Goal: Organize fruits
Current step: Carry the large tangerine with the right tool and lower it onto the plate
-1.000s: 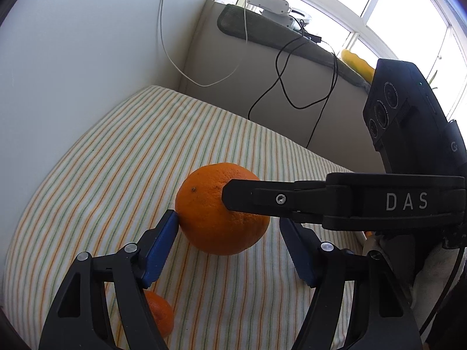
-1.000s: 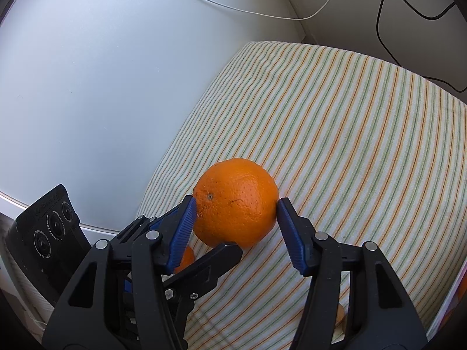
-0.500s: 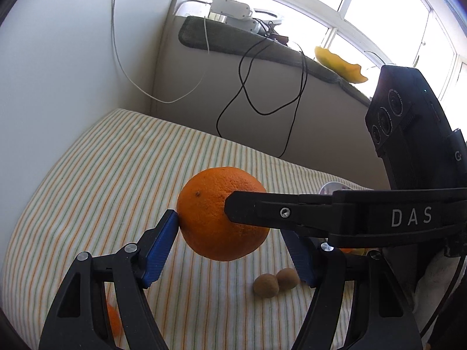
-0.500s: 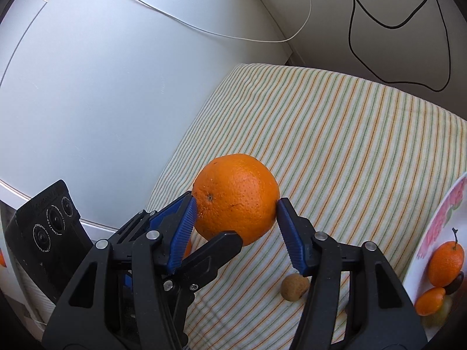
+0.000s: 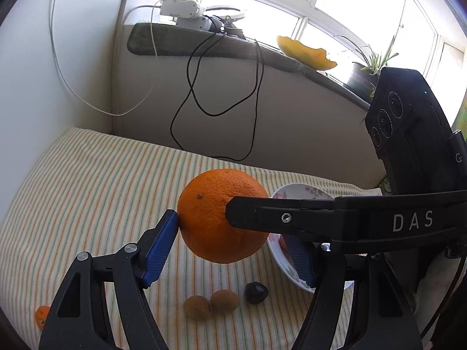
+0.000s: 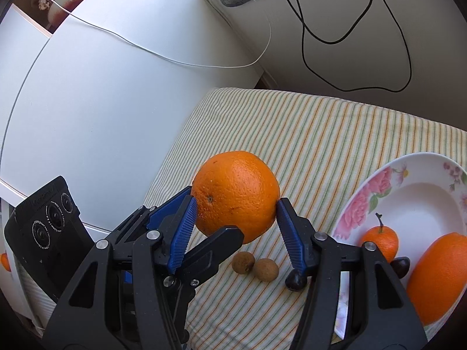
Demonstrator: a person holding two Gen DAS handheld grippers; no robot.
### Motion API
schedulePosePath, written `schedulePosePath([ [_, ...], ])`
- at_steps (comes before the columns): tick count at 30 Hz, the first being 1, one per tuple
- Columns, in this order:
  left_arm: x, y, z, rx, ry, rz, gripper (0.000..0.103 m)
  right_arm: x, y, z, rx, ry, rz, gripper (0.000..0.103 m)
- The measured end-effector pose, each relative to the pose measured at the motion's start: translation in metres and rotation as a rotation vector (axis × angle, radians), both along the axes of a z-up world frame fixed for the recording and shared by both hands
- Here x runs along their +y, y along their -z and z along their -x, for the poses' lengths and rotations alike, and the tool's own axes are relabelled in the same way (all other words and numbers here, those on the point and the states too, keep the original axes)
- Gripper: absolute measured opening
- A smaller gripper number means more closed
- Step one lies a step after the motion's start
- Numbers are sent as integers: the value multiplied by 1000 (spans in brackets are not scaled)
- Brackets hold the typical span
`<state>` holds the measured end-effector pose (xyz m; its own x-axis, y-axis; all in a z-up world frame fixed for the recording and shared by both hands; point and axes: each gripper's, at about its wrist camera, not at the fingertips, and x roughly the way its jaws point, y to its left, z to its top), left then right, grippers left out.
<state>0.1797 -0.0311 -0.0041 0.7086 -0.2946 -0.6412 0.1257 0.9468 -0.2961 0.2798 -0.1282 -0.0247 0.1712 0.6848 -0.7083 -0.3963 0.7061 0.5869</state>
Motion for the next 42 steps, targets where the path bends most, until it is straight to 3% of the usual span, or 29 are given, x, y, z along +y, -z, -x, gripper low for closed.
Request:
schedulePosePath([
  [13,-64,-1,-36,13,124,13,70,-87,-15,-11,-12,116,10,59],
  [24,-103,12,-63,50,187,12,70,-140,-4,-20,-10,179,44,59],
  [38,-111,28,-67,81,206,-15,70,-150,11,-30,16,202,43,59],
  [42,-114,20,-62,46,213,-46,70,-148,12,-32,16,197,55,59],
])
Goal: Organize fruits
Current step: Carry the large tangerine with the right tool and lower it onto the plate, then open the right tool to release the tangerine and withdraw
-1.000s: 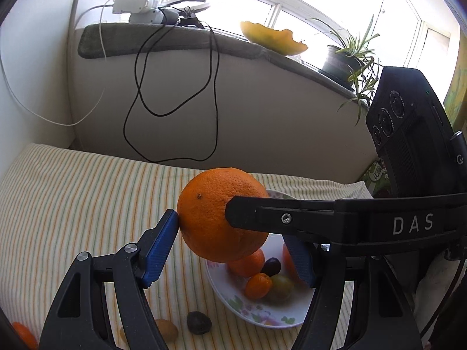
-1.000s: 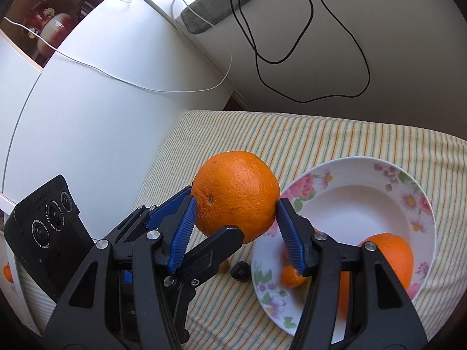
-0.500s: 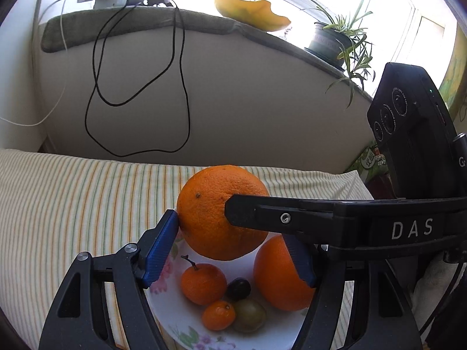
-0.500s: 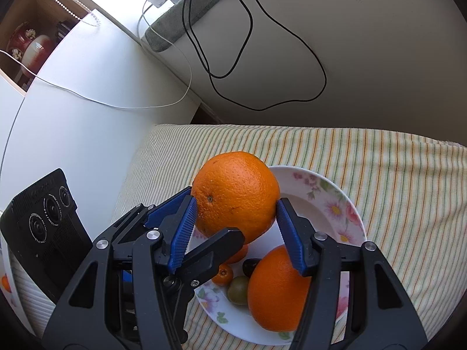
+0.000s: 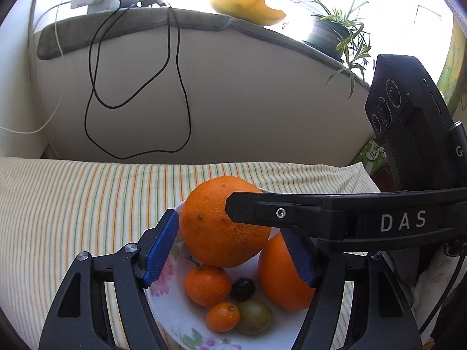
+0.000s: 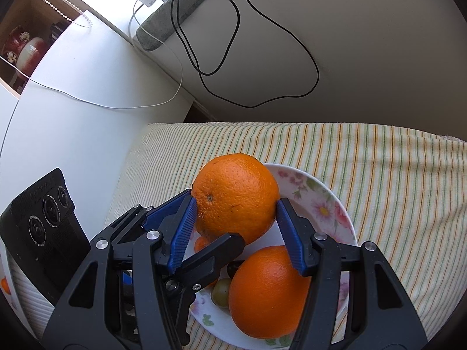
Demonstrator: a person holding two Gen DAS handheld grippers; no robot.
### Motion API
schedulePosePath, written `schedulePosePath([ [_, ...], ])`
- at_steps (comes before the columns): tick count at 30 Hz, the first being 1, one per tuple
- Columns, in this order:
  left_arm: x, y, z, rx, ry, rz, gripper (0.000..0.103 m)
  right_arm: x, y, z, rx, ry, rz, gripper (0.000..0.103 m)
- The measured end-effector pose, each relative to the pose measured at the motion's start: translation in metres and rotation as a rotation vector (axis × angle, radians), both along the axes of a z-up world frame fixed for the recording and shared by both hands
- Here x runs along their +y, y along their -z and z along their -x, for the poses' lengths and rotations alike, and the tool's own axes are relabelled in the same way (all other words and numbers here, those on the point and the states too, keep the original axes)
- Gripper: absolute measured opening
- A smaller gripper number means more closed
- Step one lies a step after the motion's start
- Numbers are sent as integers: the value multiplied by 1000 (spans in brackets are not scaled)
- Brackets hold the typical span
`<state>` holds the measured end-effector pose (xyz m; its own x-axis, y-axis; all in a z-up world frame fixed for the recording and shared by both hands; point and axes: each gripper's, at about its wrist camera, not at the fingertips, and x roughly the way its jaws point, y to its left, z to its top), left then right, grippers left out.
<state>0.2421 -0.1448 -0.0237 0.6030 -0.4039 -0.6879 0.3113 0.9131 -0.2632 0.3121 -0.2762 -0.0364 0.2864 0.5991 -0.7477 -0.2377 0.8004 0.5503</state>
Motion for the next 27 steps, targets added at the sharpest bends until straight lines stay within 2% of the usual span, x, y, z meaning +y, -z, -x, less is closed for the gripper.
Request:
schedulePosePath([
  [3,1,-4,3,-14,1,-20,70,1,-3,-3,-14,15,9,59],
  [11,17,-11,17,-26,-14,4,70,-7,-21,3,-56,37,-3,60],
  [15,23,-16,26,-34,-21,6,70,-6,-28,11,-81,37,8,66],
  [22,35,-28,51,-69,-43,-5,70,3,-40,29,-124,29,37,66],
  [27,42,-35,66,-93,-57,-10,73,5,-47,44,-155,18,50,75],
])
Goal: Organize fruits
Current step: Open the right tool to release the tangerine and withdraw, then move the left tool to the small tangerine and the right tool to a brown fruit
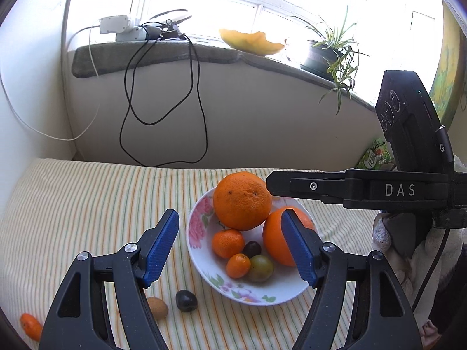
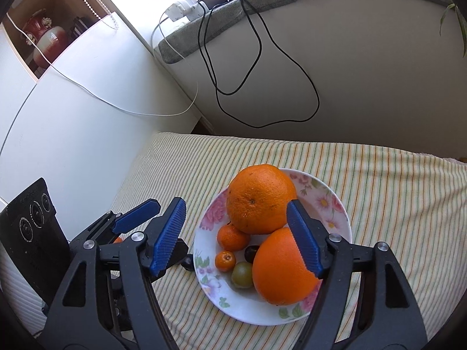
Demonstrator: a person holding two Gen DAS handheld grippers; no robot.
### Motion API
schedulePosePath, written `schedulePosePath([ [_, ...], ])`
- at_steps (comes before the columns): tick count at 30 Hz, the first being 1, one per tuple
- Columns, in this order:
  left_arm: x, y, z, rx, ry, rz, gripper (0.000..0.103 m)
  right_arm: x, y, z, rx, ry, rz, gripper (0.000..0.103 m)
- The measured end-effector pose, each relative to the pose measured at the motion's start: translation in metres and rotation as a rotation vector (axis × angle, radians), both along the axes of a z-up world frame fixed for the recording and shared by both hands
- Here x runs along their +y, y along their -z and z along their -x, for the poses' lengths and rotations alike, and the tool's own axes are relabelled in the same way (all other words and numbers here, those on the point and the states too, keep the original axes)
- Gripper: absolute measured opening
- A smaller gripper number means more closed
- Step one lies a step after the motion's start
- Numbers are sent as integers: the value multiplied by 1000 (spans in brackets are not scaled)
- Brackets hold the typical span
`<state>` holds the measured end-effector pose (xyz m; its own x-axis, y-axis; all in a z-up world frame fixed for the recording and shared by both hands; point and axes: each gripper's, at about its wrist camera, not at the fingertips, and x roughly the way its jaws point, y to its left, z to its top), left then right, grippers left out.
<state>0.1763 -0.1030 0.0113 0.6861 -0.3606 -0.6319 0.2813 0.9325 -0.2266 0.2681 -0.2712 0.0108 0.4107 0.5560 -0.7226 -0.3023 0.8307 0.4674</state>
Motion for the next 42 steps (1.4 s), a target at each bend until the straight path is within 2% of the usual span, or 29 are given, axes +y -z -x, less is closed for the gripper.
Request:
schedulePosePath([
  [9,14,-3,21,-17,-25,-6,76,5,-4,21,-31,1,40,75],
  [24,45,-3,58,-71,-80,-45,76,14,-19,64,-187,25,61,75],
  [29,62,3,72,-73,-97,-52,76,18,-15,78,-195,35,46,75],
  [31,70,6,78,-72,-104,-59,76,21,-12,83,-188,36,34,79],
  [33,79,10,84,-66,-116,-65,76,24,-9,89,-193,36,36,88],
  [42,133,35,114,-13,-229,-69,79,58,4,112,-220,-58,94,88],
])
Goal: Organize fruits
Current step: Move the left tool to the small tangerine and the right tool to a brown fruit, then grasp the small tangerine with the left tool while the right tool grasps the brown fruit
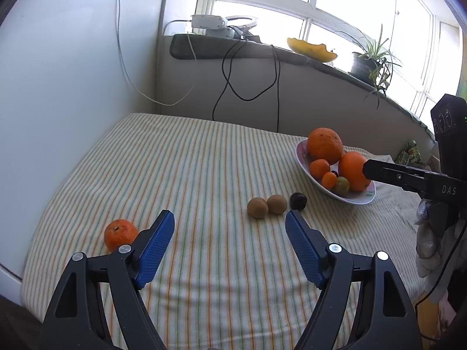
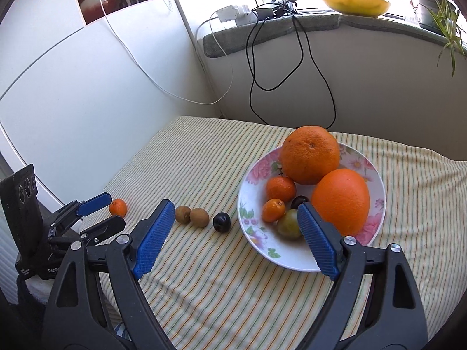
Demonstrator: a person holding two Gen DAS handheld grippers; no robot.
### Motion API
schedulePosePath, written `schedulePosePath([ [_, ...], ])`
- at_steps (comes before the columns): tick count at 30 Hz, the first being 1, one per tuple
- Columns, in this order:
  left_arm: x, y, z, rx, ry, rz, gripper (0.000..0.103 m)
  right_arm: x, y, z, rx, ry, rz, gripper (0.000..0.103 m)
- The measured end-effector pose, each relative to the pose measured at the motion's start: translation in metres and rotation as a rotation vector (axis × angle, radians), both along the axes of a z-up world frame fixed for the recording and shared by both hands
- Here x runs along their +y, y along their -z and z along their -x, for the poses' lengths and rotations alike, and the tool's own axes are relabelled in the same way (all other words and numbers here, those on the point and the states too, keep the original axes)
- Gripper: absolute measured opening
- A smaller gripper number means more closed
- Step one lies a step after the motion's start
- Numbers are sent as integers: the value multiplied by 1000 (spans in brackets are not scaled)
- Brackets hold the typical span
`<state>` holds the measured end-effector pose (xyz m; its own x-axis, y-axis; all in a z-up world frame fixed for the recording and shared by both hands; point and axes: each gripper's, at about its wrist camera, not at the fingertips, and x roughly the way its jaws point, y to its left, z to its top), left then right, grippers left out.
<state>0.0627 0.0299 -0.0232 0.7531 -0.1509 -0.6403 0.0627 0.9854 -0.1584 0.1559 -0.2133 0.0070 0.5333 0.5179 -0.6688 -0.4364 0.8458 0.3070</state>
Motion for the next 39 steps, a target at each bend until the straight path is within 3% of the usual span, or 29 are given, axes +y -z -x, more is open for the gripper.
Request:
schedulePosePath([
  [10,42,21,16,42,-112,8,79,54,12,23,-55,-148,83,88],
  [18,60,30,16,59,-159,32,79,88,24,14,-9,-257,140,63],
  [24,71,37,11,77,-187,54,79,106,30,2,-1,-305,203,51],
  [39,80,45,0,97,-176,99,64,156,50,-14,-10,-431,384,36],
])
